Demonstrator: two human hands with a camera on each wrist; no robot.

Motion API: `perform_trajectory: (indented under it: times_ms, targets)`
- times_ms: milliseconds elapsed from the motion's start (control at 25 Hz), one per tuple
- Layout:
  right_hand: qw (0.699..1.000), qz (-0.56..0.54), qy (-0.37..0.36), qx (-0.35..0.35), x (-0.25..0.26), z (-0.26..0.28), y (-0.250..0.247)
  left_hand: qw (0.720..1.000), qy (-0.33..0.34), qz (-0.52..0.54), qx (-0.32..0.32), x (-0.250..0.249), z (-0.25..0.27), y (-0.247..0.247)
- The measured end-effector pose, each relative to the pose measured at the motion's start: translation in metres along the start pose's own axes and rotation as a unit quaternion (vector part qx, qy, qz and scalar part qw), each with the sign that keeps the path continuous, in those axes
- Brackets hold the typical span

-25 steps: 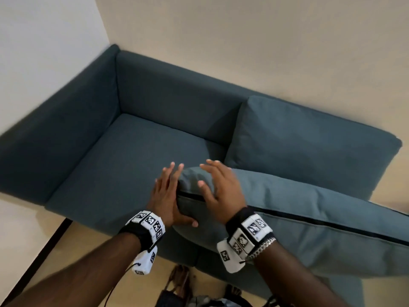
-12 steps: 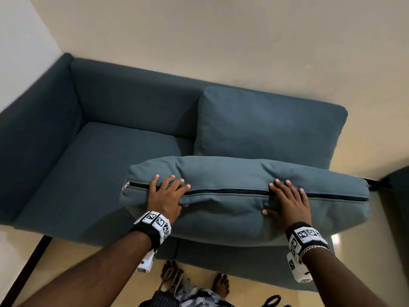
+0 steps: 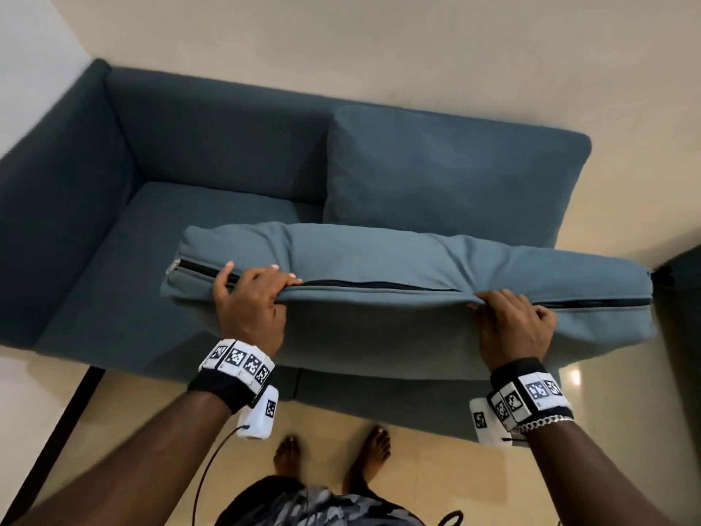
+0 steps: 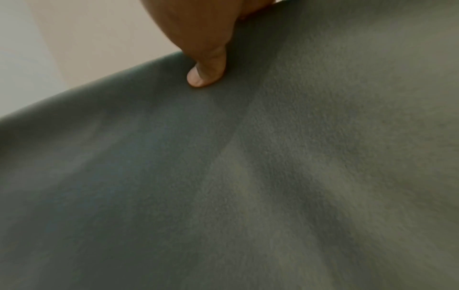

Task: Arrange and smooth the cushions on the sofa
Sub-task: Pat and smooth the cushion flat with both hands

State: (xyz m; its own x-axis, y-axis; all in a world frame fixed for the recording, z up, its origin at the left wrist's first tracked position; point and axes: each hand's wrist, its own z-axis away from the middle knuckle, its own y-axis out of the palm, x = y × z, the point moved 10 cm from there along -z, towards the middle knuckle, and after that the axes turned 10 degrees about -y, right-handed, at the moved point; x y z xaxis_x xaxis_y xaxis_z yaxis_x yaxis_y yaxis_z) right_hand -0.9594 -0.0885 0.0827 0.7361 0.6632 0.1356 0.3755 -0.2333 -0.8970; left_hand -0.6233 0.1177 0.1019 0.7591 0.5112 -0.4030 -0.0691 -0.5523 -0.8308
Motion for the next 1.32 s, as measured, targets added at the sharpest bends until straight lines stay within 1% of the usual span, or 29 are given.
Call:
perform_trajectory:
  times_ms: [40,80,160,240,280,360,440,520,600,640,680,760,800,880,920,1000,1040,1120,1160,1200,1240,1280,1320]
  targets:
    - [1.000,0.010,0.002,-0.021,0.002,-0.004,-0.017,0.999,0.003,0.014,-0.028,-0.010,-0.006,-0.016]
    - [0.999,0.017,0.009,-0.029,0.001,-0.009,-0.031,0.999,0.008,0.033,-0.042,-0.018,-0.012,-0.029]
    - [0.999,0.031,0.012,-0.034,0.001,-0.024,-0.049,0.997,0.018,0.050,-0.051,-0.024,-0.029,-0.041]
    - [0.999,0.042,0.000,-0.009,0.003,-0.045,-0.045,0.999,0.016,0.038,-0.032,-0.019,-0.051,-0.030]
    - [0.999,0.042,-0.004,0.021,0.001,-0.057,-0.032,1.000,0.008,0.022,-0.005,-0.015,-0.063,-0.013]
    - [0.995,0.040,0.003,0.092,-0.009,-0.080,0.011,0.996,-0.018,-0.030,0.081,-0.003,-0.085,0.044]
    - [0.982,0.034,0.037,0.181,-0.027,-0.095,0.065,0.977,-0.035,-0.091,0.192,0.012,-0.095,0.107]
    - [0.963,0.008,0.106,0.248,-0.052,-0.091,0.109,0.937,-0.049,-0.130,0.322,0.034,-0.074,0.165]
    - [0.946,-0.095,0.165,0.264,-0.062,-0.076,0.140,0.885,-0.041,-0.160,0.435,0.050,-0.032,0.205]
    - [0.937,-0.152,0.168,0.265,-0.055,-0.064,0.154,0.864,-0.036,-0.170,0.472,0.057,-0.010,0.216]
    - [0.929,-0.182,0.150,0.285,-0.043,-0.049,0.170,0.848,-0.027,-0.179,0.499,0.061,0.010,0.225]
    - [0.910,-0.162,0.089,0.372,-0.015,-0.013,0.205,0.821,-0.015,-0.194,0.537,0.068,0.042,0.240]
    - [0.897,-0.137,0.073,0.415,-0.006,0.007,0.221,0.811,-0.016,-0.199,0.549,0.071,0.054,0.245]
    - [0.874,-0.103,0.068,0.470,0.002,0.040,0.249,0.800,-0.018,-0.211,0.562,0.082,0.066,0.254]
    - [0.867,-0.097,0.076,0.484,0.003,0.052,0.260,0.797,-0.011,-0.220,0.563,0.086,0.070,0.258]
    - [0.863,-0.077,0.093,0.491,0.003,0.069,0.273,0.796,0.013,-0.233,0.559,0.089,0.076,0.263]
    - [0.864,-0.067,0.098,0.489,0.005,0.075,0.276,0.798,0.015,-0.228,0.557,0.090,0.078,0.264]
    - [0.873,-0.072,0.124,0.466,0.009,0.074,0.278,0.815,0.000,-0.200,0.544,0.096,0.075,0.265]
    - [0.881,-0.086,0.149,0.441,0.012,0.067,0.276,0.823,-0.013,-0.191,0.536,0.104,0.069,0.267]
    - [0.891,-0.108,0.174,0.406,0.018,0.056,0.270,0.828,-0.037,-0.184,0.528,0.117,0.061,0.268]
    - [0.901,-0.132,0.183,0.371,0.031,0.045,0.265,0.832,-0.070,-0.176,0.521,0.135,0.052,0.268]
    - [0.911,-0.148,0.158,0.350,0.049,0.034,0.258,0.835,-0.106,-0.166,0.514,0.151,0.045,0.268]
    - [0.919,-0.147,0.104,0.352,0.078,0.021,0.256,0.836,-0.134,-0.154,0.510,0.170,0.038,0.268]
